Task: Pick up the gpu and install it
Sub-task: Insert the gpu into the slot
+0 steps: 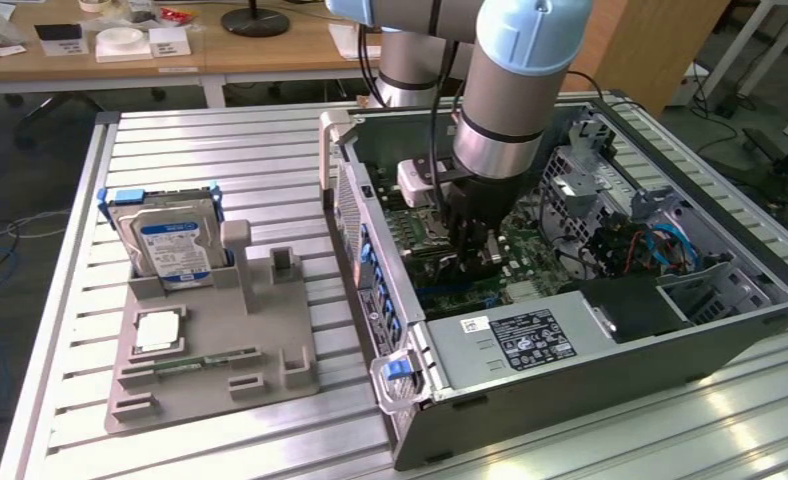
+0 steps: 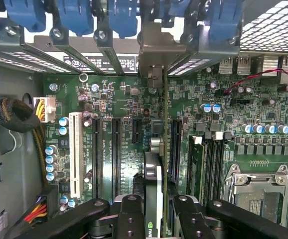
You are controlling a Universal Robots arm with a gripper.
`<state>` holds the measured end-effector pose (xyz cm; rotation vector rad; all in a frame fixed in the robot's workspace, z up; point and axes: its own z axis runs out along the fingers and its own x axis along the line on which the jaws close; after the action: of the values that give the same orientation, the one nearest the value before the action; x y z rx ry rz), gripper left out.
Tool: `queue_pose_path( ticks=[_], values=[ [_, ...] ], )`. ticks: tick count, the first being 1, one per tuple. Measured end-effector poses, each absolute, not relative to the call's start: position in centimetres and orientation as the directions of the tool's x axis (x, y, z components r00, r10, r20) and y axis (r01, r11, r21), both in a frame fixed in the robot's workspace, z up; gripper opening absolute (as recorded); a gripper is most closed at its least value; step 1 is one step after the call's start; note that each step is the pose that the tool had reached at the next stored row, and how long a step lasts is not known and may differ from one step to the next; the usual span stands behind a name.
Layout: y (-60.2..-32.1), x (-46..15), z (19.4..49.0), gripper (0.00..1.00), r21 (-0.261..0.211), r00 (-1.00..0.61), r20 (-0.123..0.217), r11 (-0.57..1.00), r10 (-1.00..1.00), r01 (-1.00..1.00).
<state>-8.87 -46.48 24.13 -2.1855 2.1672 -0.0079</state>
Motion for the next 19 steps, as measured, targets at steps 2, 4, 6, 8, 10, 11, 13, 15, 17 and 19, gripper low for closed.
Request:
queue_pose_path(
  ticks=[2,4,6,8,10,11,13,15,17,19],
  values=[
    [-46.49,-8.93,24.13,0.27,-0.049,0.009,-0.041,-0.007,-0.999,-0.999],
    [-46.49,-8.95,24.13,0.27,-0.049,0.010,-0.041,-0.008,-0.999,-0.999],
    [-46.49,-8.98,24.12,0.27,-0.049,0.009,-0.041,-0.007,-0.999,-0.999],
    [-46.49,-9.03,24.03,0.27,-0.049,0.009,-0.041,-0.007,-0.999,-0.999],
    [-46.49,-9.03,24.02,0.27,-0.049,0.009,-0.041,-0.007,-0.999,-0.999],
    [-46.49,-9.03,24.01,0.27,-0.049,0.009,-0.041,-0.007,-0.999,-0.999],
    [-46.49,-9.04,24.01,0.27,-0.049,0.009,-0.041,-0.007,-0.999,-0.999],
    [-46.49,-9.04,24.00,0.27,-0.049,0.009,-0.041,-0.007,-0.999,-0.999],
    [-46.49,-9.04,24.00,0.27,-0.049,0.009,-0.041,-0.007,-0.999,-0.999],
    [-46.48,-9.04,24.00,0.27,-0.049,0.009,-0.041,-0.007,-0.999,-0.999]
  ],
)
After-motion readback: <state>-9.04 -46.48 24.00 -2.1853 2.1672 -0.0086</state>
